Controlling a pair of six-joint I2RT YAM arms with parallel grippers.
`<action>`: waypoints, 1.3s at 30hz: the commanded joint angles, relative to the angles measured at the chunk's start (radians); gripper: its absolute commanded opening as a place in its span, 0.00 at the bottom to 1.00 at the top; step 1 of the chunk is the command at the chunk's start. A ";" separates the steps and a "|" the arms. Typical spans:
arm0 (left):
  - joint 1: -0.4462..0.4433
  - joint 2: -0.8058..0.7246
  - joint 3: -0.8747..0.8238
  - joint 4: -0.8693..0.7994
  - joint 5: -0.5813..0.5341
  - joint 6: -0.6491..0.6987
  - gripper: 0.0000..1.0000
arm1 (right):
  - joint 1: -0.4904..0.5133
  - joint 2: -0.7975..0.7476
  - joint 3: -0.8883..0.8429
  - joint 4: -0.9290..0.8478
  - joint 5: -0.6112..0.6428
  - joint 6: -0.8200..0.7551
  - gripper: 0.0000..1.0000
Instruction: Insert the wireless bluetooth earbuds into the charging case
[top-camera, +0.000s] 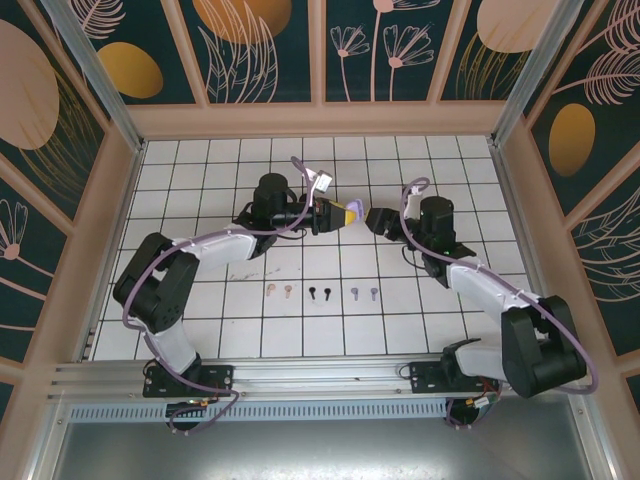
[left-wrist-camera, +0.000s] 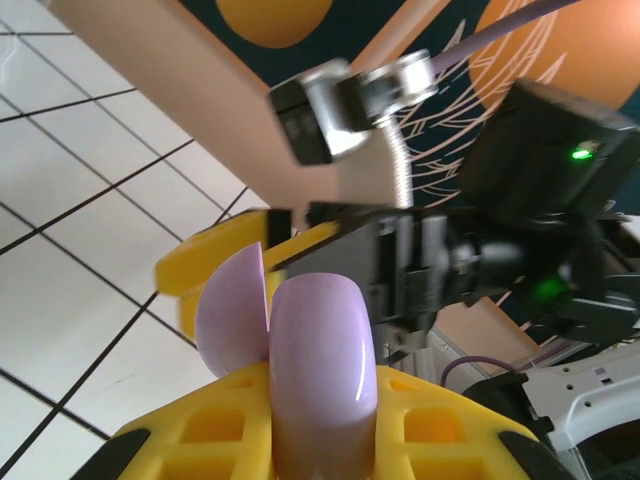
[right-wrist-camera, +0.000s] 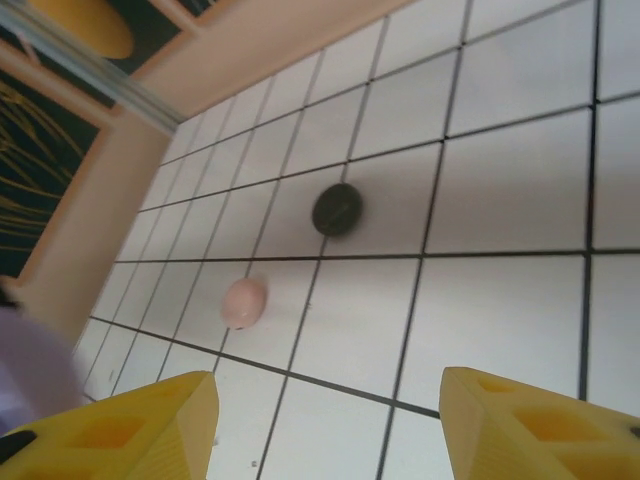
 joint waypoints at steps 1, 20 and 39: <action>-0.004 -0.032 -0.017 0.029 0.026 0.019 0.00 | -0.006 -0.045 -0.023 0.033 0.002 0.028 0.61; -0.008 -0.022 0.004 0.073 0.091 -0.023 0.00 | -0.006 -0.162 0.010 0.008 -0.215 -0.024 0.58; -0.019 -0.006 0.038 0.063 0.103 -0.023 0.00 | -0.001 -0.110 0.054 -0.012 -0.225 -0.050 0.49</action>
